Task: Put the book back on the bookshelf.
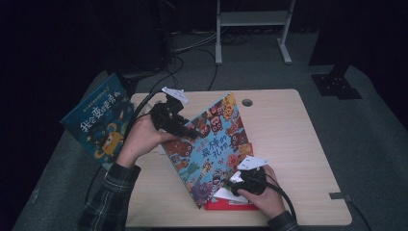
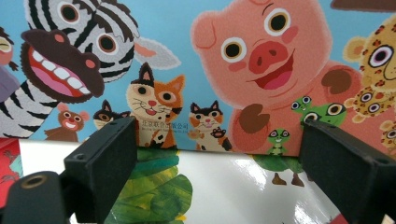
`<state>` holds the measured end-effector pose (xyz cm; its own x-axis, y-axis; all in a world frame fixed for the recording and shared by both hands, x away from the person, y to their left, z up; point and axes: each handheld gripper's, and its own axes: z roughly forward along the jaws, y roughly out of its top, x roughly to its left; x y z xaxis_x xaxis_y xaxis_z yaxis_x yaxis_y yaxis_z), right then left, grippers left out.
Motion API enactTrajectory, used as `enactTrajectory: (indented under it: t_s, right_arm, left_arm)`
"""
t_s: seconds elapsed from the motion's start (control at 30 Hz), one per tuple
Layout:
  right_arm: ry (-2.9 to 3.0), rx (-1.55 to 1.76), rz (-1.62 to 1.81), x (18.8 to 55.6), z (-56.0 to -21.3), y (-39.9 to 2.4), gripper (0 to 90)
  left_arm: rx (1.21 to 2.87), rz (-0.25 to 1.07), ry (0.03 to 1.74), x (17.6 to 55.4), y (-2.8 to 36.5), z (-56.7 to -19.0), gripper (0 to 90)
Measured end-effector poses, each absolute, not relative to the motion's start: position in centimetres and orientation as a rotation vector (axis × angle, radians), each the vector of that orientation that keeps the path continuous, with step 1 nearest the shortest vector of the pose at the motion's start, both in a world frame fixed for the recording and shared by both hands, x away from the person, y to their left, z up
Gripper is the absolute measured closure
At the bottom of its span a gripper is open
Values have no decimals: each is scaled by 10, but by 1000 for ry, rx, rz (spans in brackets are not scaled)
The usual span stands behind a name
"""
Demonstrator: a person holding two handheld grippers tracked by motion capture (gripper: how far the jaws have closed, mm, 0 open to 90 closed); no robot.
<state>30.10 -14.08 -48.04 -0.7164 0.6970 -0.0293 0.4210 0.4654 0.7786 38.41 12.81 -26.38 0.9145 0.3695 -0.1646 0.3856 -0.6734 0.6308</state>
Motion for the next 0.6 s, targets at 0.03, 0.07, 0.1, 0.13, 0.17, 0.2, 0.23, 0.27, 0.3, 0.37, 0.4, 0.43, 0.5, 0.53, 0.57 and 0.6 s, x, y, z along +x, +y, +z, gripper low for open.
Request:
enactTrajectory:
  t_s: [0.03, 0.07, 0.1, 0.13, 0.17, 0.2, 0.23, 0.27, 0.3, 0.37, 0.4, 0.43, 0.5, 0.53, 0.57, 0.6]
  right_arm:
    - [2370, 943, 1120, 301, -480, -141, 106]
    - [2369, 944, 1119, 301, -481, -141, 106]
    - [2369, 945, 1119, 301, -481, -141, 106]
    - [2370, 943, 1117, 301, -480, -141, 106]
    - [2370, 944, 1115, 301, -480, -140, 107]
    - [2370, 944, 1115, 301, -481, -140, 107]
    - [2371, 937, 1114, 301, -481, -141, 106]
    - [2374, 943, 1110, 301, -480, -140, 107]
    - [2375, 937, 1106, 300, -480, -140, 107]
    - [2376, 936, 1103, 300, -480, -141, 108]
    - [2377, 934, 1101, 300, -480, -141, 108]
    - [2378, 935, 1101, 300, -480, -141, 110]
    - [2378, 929, 1097, 300, -480, -141, 114]
    - [2377, 932, 1101, 300, -481, -141, 144]
    - [2379, 935, 1107, 301, -481, -141, 145]
    - [2380, 934, 1110, 301, -481, -141, 145]
  left_arm:
    - [2391, -24, 544, 384, 125, -263, 586]
    - [2403, -24, 554, 384, 123, -262, 600]
    - [2416, -15, 559, 385, 122, -262, 608]
    - [2432, -4, 572, 385, 120, -261, 625]
    - [2446, 4, 598, 386, 120, -260, 644]
    - [2449, -12, 614, 387, 119, -260, 659]
    - [2447, -32, 617, 388, 119, -259, 667]
    - [2447, -44, 630, 388, 118, -259, 677]
    - [2452, -51, 633, 388, 117, -258, 684]
    - [2445, -90, 626, 388, 116, -256, 698]
    - [2445, -99, 617, 388, 115, -255, 713]
    - [2458, -89, 619, 387, 113, -254, 716]
    - [2465, -88, 615, 386, 111, -252, 716]
    - [2480, -80, 610, 385, 111, -249, 723]
    - [2485, -81, 601, 385, 111, -248, 727]
    - [2492, -81, 599, 385, 111, -246, 732]
